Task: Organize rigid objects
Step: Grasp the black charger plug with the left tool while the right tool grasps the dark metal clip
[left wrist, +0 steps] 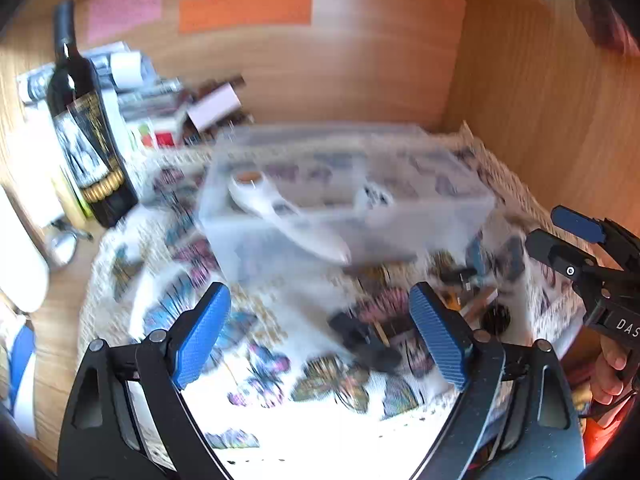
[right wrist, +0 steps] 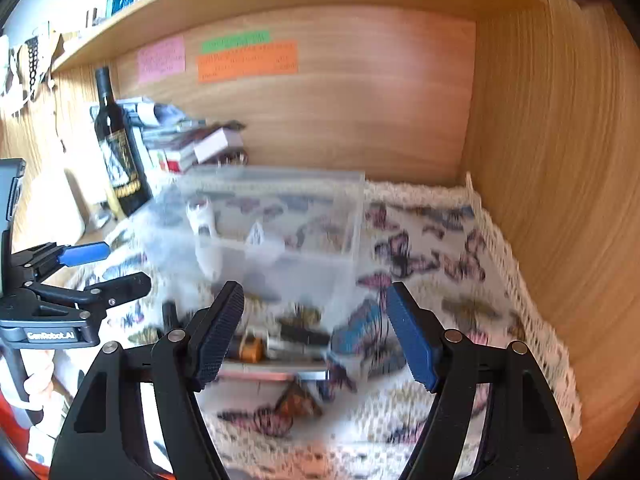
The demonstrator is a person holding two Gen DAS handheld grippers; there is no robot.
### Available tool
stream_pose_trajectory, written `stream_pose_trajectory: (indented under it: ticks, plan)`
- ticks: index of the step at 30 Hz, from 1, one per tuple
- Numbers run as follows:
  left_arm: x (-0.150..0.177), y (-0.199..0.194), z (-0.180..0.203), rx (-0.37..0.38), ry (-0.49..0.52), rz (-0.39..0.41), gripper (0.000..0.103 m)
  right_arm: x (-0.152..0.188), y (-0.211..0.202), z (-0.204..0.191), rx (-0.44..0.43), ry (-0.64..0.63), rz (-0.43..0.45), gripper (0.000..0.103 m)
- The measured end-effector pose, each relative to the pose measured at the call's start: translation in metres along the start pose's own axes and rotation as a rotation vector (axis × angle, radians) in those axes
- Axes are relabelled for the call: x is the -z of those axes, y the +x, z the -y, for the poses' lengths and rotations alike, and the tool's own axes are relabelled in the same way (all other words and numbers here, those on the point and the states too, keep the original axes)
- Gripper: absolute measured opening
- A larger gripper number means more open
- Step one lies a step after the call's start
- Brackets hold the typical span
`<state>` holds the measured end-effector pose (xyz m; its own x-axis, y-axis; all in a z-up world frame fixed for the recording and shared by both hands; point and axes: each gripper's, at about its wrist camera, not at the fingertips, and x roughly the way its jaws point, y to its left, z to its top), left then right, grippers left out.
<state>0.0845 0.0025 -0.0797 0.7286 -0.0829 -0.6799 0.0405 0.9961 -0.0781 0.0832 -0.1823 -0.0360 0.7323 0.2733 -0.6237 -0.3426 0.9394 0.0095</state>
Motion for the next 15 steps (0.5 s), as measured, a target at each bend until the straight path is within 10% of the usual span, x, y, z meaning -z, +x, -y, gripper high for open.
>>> stream_pose_trajectory:
  ticks: [15]
  plan:
    - [0.035, 0.040, 0.023, 0.059, -0.030, -0.152, 0.067, 0.052, 0.028, 0.002, -0.077, 0.043, -0.175, 0.071]
